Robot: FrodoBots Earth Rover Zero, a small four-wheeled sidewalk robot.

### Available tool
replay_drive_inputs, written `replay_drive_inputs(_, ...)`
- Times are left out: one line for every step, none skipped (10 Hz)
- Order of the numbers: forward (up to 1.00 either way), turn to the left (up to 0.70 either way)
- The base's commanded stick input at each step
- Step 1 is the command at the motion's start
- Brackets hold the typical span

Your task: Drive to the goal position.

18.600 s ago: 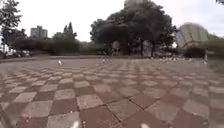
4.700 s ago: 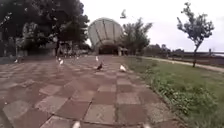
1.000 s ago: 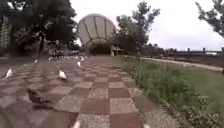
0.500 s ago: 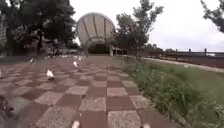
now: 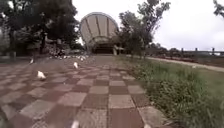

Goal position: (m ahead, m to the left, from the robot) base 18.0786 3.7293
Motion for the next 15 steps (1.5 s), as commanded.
replay_drive_inputs(0.70, 0.27)
replay_drive_inputs(0.70, 0.00)
replay_drive_inputs(0.70, 0.00)
replay_drive_inputs(0.70, 0.00)
replay_drive_inputs(0.70, 0.00)
replay_drive_inputs(0.70, 0.00)
replay_drive_inputs(0.70, 0.00)
replay_drive_inputs(0.70, 0.00)
replay_drive_inputs(0.70, 0.00)
replay_drive_inputs(0.70, 0.00)
replay_drive_inputs(0.70, 0.00)
replay_drive_inputs(0.70, 0.00)
replay_drive_inputs(0.70, 0.00)
replay_drive_inputs(0.70, 0.00)
replay_drive_inputs(0.70, 0.00)
